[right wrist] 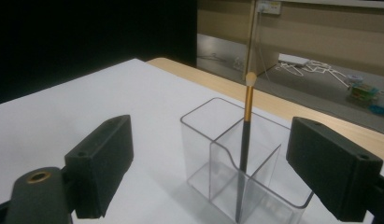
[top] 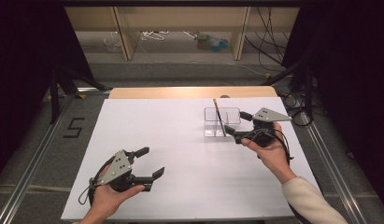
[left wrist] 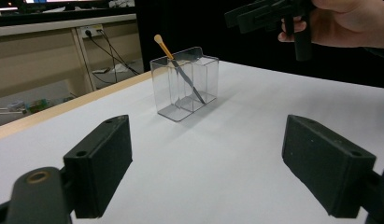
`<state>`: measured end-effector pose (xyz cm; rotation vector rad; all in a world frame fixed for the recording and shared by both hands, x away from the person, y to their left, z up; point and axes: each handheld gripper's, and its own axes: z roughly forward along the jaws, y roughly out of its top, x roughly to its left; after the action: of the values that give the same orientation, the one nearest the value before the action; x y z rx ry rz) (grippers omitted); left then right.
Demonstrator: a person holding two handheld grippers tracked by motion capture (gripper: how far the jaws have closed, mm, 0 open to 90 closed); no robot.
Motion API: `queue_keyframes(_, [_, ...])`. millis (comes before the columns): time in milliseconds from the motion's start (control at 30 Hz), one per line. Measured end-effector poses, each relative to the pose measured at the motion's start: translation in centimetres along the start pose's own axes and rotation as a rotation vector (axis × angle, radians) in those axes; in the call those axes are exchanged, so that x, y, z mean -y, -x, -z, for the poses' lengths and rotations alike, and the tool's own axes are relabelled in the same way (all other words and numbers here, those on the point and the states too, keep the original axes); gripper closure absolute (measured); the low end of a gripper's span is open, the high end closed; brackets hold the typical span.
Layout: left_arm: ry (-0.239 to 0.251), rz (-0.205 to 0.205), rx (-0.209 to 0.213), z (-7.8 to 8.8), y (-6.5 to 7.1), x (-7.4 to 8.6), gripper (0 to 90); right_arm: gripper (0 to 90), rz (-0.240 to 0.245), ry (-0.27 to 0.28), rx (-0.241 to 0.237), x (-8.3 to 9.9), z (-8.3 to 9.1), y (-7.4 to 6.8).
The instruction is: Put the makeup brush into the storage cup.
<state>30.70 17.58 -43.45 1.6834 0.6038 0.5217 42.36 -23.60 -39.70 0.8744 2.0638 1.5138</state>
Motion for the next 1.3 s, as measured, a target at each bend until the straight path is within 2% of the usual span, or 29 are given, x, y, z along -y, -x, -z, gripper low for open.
queue_keyframes(33, [0.0, -0.006, 0.0, 0.0, -0.1, 0.0, 15.8, 15.7, -0.016, -0.003, -0.016, 0.1, 0.2, -0.3])
queue_keyframes(133, [0.002, -0.006, -0.001, 0.0, -0.1, 0.0, 15.8, 15.7, -0.018, -0.01, -0.026, 0.4, 0.8, -0.8])
queue_keyframes(200, [0.004, -0.007, -0.001, 0.0, -0.2, 0.0, 15.8, 15.7, -0.016, -0.012, -0.045, 0.6, 1.2, -1.2])
queue_keyframes(300, [0.006, -0.007, -0.001, 0.0, -0.2, 0.0, 15.8, 15.7, -0.004, -0.022, -0.05, 0.8, 1.9, -1.8])
queue_keyframes(500, [0.008, 0.0, -0.005, 0.0, -0.2, 0.0, 15.8, 15.7, -0.002, 0.0, -0.079, 1.2, 3.0, -2.8])
queue_keyframes(533, [0.013, -0.009, -0.004, 0.0, -0.3, -0.1, 15.7, 15.7, 0.002, -0.015, -0.08, 1.2, 3.2, -2.9])
queue_keyframes(600, [0.013, 0.005, -0.005, 0.0, -0.2, 0.0, 15.8, 15.7, 0.001, 0.005, -0.084, 1.4, 3.5, -3.1])
queue_keyframes(800, [0.012, 0.004, -0.007, 0.0, -0.3, 0.0, 15.7, 15.7, -0.006, -0.007, -0.094, 2.2, 4.1, -3.2])
queue_keyframes(833, [0.012, 0.005, -0.006, 0.0, -0.3, 0.0, 15.7, 15.7, 0.011, -0.008, -0.091, 2.3, 4.3, -3.2])
queue_keyframes(933, [0.013, -0.001, -0.006, 0.0, -0.4, 0.0, 15.7, 15.7, -0.003, -0.023, -0.101, 2.6, 4.5, -3.4])
queue_keyframes(967, [0.013, 0.002, -0.007, 0.0, -0.4, 0.1, 15.8, 15.7, 0.006, -0.005, -0.102, 2.7, 4.6, -3.4])
queue_keyframes(1033, [0.013, 0.012, -0.011, 0.0, -0.4, 0.1, 15.8, 15.7, -0.006, -0.019, -0.109, 2.9, 4.8, -3.6])
queue_keyframes(1100, [0.011, 0.005, -0.009, 0.0, -0.4, 0.1, 15.8, 15.7, 0.004, -0.029, -0.109, 2.9, 5.1, -3.7])
queue_keyframes(1133, [0.011, 0.004, -0.008, 0.0, -0.4, 0.1, 15.7, 15.7, 0.022, -0.008, -0.106, 3.0, 5.1, -3.7])
queue_keyframes(1300, [0.011, 0.01, -0.011, 0.0, -0.4, 0.1, 15.8, 15.7, 0.0, -0.015, -0.122, 3.5, 5.5, -4.1])
